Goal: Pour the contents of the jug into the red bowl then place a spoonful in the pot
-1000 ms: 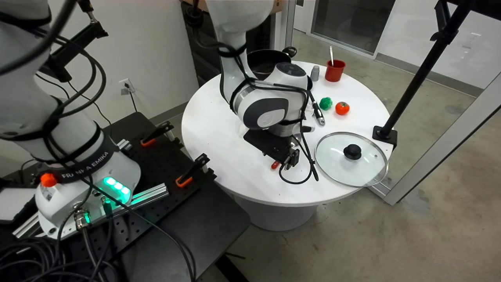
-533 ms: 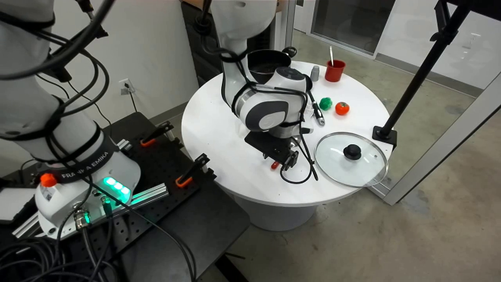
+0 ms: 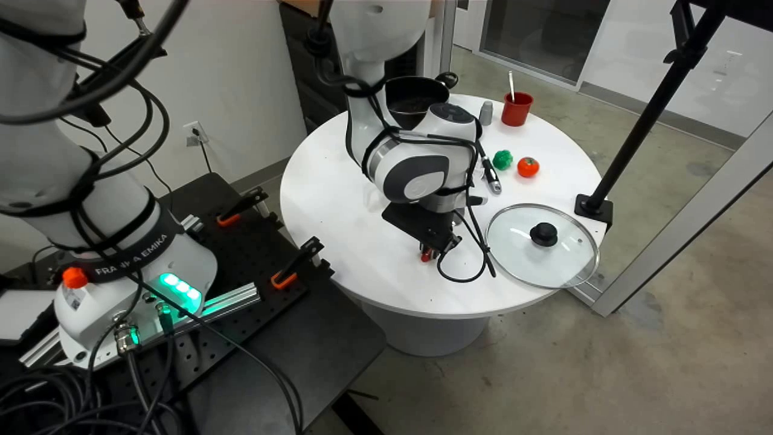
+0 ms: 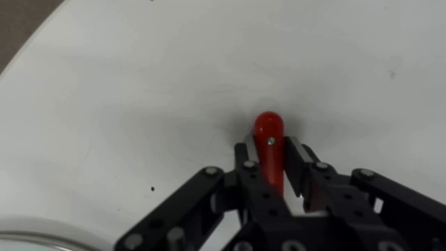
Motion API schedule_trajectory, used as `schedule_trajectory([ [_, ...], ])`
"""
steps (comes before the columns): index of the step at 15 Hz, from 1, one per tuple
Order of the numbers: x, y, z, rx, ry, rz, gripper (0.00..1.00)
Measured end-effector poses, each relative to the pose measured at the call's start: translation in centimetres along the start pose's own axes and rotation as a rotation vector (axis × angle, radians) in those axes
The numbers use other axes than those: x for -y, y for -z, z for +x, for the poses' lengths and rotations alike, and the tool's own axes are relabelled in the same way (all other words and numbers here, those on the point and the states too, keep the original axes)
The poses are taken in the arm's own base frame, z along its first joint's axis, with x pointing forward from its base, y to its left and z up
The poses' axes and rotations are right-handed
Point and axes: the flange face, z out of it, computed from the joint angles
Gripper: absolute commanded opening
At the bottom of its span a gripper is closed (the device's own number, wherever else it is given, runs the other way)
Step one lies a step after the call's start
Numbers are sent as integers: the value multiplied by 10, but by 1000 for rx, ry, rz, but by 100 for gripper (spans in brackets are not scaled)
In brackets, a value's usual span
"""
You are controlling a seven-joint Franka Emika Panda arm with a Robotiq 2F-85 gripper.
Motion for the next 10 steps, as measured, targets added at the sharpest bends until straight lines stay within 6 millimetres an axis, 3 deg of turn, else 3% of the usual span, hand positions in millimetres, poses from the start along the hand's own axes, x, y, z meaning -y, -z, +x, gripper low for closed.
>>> schedule_trajectory([
  [1, -1, 1, 0, -1, -1, -2, 5],
  [7, -3, 1, -1, 16, -31, 7, 5],
  [10, -5, 13, 1, 46, -61, 22, 5],
])
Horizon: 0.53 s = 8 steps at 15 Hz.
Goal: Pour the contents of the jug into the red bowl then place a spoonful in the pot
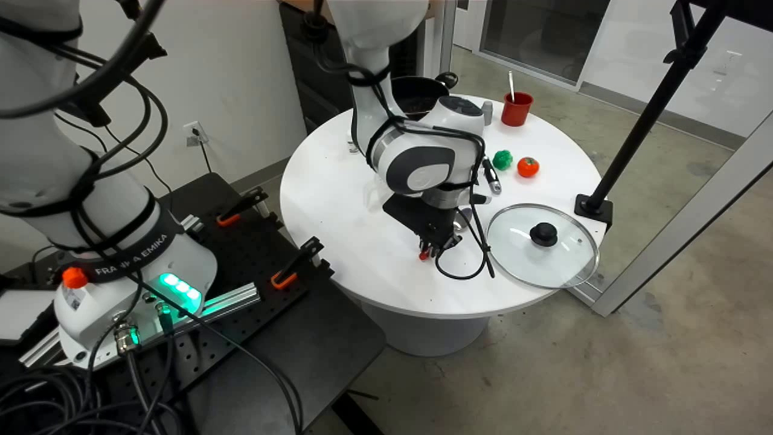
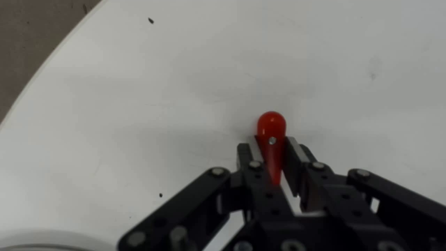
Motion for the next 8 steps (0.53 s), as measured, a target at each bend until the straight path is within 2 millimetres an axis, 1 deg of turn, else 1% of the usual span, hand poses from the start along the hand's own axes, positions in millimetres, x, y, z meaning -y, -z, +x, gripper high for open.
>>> schedule_trajectory([
  [2, -1, 19, 5, 6, -26, 14, 5],
  [6, -8, 68, 13, 4, -76, 61, 5],
  [8, -10, 87, 16, 10, -77, 60, 5],
])
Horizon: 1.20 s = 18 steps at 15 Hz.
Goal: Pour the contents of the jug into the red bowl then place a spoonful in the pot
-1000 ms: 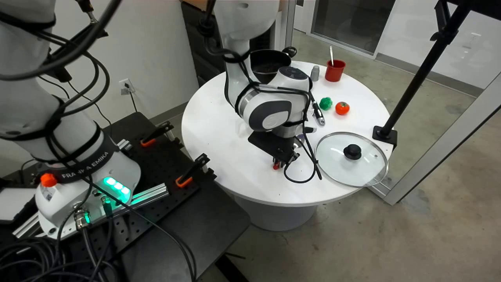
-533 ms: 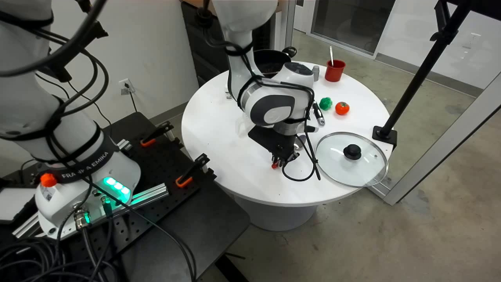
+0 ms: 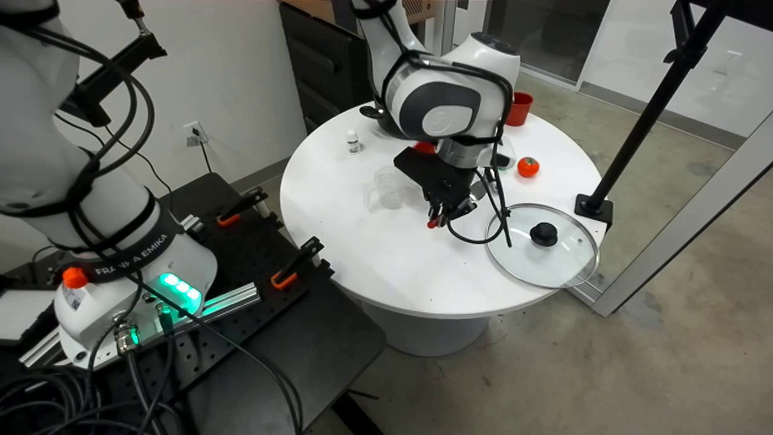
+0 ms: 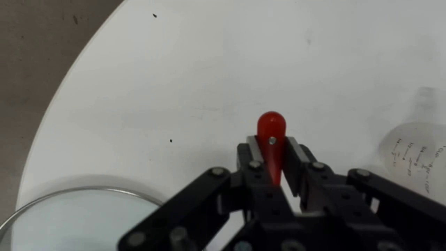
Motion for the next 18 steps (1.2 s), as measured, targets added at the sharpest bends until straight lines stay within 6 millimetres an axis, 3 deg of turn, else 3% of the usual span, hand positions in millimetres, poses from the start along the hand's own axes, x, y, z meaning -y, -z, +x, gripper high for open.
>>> schedule_trajectory([
  [4, 12, 20, 6, 31, 50, -39, 5],
  [12, 74, 42, 31, 58, 242, -200, 5],
  [18, 109, 56, 31, 201, 313, -274, 5],
])
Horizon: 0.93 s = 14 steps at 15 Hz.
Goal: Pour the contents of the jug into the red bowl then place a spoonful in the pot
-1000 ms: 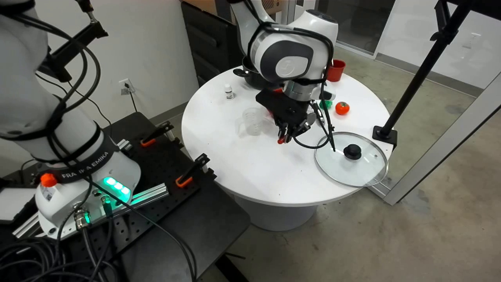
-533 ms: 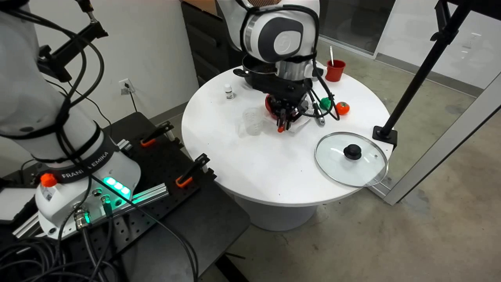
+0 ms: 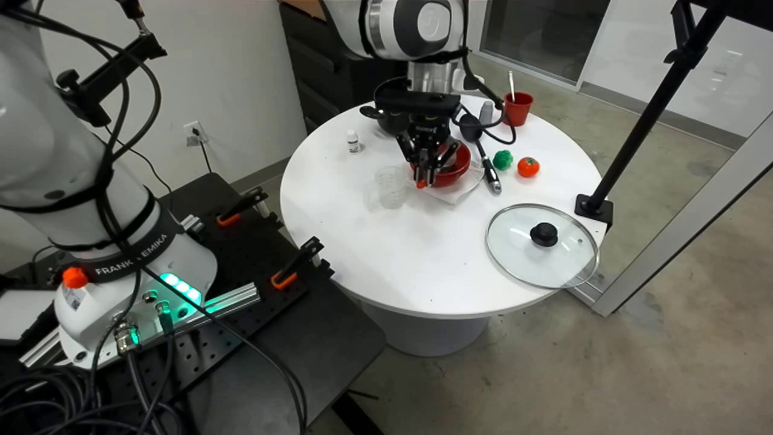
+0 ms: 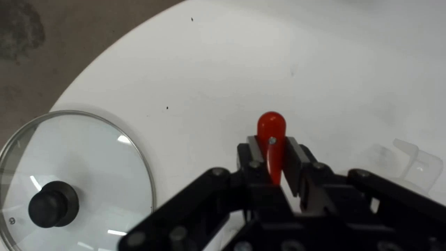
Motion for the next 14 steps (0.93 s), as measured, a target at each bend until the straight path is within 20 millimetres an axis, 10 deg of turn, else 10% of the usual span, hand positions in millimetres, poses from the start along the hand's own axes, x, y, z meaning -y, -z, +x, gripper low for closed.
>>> schedule_trajectory([
  [14, 19, 30, 42, 107, -124, -36, 5],
])
